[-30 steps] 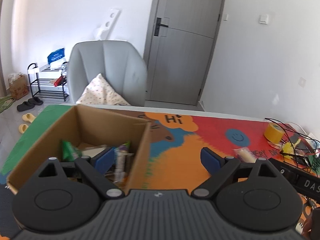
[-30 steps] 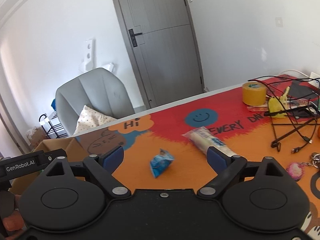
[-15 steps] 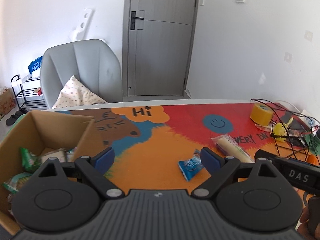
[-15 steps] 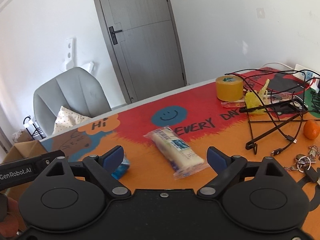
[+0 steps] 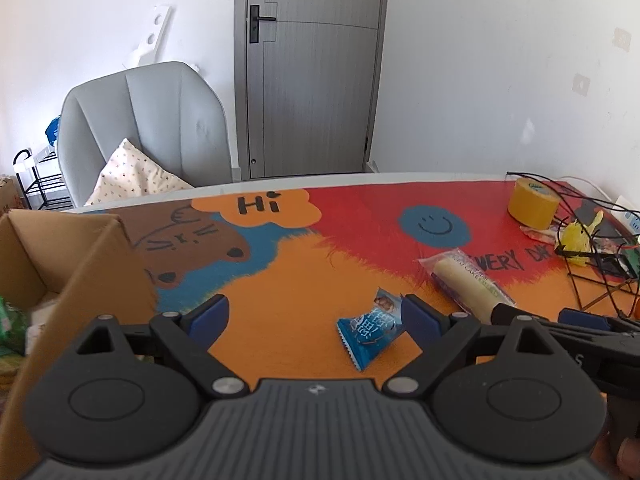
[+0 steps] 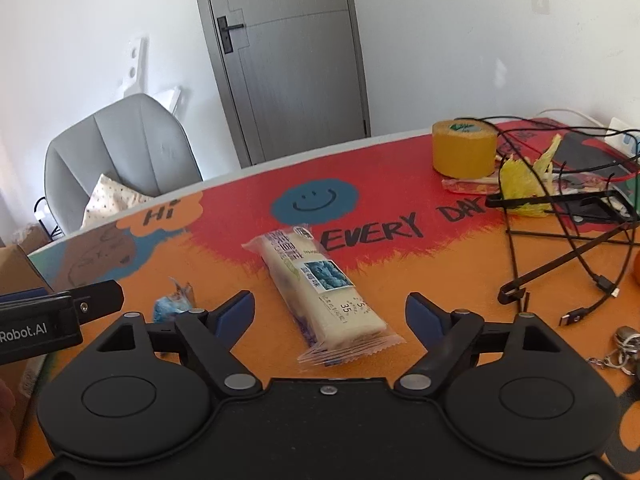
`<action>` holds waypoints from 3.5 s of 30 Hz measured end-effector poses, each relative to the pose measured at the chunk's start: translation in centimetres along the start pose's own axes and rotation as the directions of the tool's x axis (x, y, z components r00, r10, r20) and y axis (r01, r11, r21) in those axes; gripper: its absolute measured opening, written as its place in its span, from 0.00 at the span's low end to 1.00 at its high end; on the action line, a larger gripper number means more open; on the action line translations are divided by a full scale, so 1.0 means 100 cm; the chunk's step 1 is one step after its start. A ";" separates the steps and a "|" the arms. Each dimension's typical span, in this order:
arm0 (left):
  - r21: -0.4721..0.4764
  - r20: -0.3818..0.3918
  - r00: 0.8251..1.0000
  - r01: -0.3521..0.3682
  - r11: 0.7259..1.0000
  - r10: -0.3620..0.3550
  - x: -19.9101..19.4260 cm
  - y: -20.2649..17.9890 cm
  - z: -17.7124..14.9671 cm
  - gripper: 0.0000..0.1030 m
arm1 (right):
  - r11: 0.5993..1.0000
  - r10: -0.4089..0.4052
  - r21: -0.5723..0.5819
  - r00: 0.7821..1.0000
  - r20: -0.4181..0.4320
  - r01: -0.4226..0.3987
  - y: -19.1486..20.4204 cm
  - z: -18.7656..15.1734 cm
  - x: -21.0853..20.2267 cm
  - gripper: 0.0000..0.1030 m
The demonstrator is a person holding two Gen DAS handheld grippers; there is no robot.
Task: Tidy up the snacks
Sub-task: 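Move both open tools from the box back toward the remaining snacks, then grasp the blue packet with the left tool while the right tool grasps the long bread packet, then carry both packets over the cardboard box and open both tools to drop them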
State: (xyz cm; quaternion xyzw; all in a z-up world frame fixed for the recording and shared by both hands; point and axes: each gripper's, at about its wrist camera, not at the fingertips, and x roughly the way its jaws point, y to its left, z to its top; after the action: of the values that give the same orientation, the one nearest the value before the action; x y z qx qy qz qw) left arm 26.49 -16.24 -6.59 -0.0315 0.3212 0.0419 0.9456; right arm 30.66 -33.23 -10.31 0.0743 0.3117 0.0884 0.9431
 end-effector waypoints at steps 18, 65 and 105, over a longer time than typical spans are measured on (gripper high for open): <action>0.071 -0.030 0.999 0.023 0.997 -0.021 0.051 -0.029 -0.015 0.89 | 0.996 0.087 0.034 0.996 -0.031 -0.086 -0.020 -0.010 0.016 0.46; 0.001 0.011 1.000 0.003 1.000 -0.003 -0.028 0.040 -0.026 0.31 | 0.988 0.026 -0.153 1.000 -0.007 -0.027 0.038 -0.034 0.003 0.33; -0.113 0.190 0.981 0.000 0.994 0.022 -0.137 0.155 -0.012 0.31 | 0.980 0.194 -0.076 0.967 0.167 -0.184 0.149 -0.031 -0.100 0.32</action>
State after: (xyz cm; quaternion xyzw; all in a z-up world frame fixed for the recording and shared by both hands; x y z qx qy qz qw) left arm 13.45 -1.76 0.33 -0.0789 0.2261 0.0681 0.9685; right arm 19.16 -20.54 -4.09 0.0830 0.2169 0.1804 0.9558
